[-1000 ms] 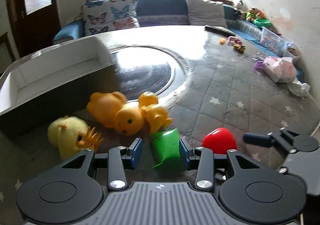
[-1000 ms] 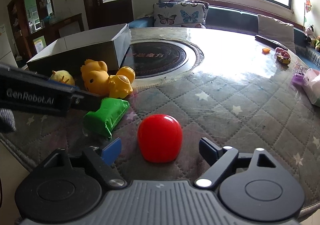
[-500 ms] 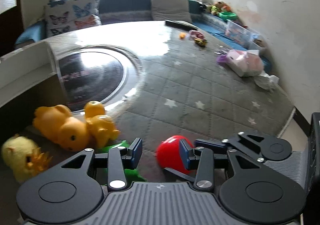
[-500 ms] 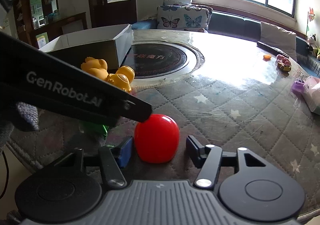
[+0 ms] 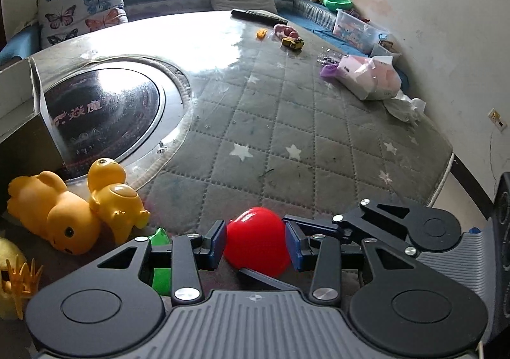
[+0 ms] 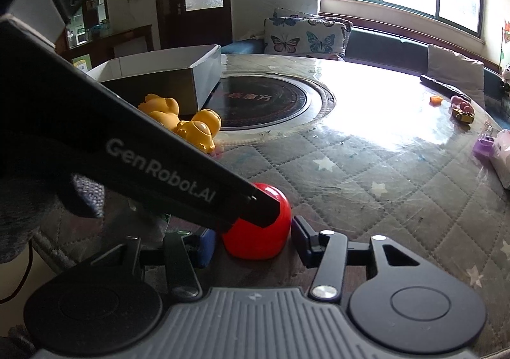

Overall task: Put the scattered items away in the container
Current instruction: 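Close the left gripper around the red ball, then lift the red ball with the left gripper and lower it into the white box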

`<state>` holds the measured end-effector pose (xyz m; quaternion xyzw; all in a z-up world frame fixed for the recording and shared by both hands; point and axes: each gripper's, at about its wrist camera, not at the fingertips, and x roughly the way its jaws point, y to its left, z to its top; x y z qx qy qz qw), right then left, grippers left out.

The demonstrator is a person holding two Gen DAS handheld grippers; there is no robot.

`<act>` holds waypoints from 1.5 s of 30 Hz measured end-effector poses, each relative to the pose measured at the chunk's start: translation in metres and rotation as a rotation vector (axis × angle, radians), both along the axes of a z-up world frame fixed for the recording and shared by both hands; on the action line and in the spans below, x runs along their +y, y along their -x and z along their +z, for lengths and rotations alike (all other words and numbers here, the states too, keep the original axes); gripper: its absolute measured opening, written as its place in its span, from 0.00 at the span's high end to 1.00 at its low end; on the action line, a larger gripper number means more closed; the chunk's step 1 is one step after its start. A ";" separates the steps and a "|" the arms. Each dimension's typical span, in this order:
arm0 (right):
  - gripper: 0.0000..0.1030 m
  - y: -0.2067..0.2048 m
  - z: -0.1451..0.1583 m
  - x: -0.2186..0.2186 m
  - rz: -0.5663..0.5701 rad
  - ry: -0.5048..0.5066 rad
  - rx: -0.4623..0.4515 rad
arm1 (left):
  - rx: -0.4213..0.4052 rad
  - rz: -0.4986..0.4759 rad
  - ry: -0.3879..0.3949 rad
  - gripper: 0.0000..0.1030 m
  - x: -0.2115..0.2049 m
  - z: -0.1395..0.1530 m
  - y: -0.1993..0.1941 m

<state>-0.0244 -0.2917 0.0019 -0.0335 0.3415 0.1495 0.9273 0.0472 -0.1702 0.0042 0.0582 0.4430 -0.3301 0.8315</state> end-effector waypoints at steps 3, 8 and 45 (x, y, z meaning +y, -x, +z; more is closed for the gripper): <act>0.51 -0.001 -0.001 -0.001 0.009 0.002 -0.006 | 0.010 -0.001 0.004 0.55 0.000 -0.001 -0.005; 0.51 -0.001 0.000 0.000 0.017 0.004 -0.014 | 0.036 -0.009 0.025 0.53 0.000 -0.005 -0.016; 0.51 -0.155 0.082 0.141 0.402 0.064 -0.167 | -0.167 0.374 0.084 0.52 0.152 0.081 -0.126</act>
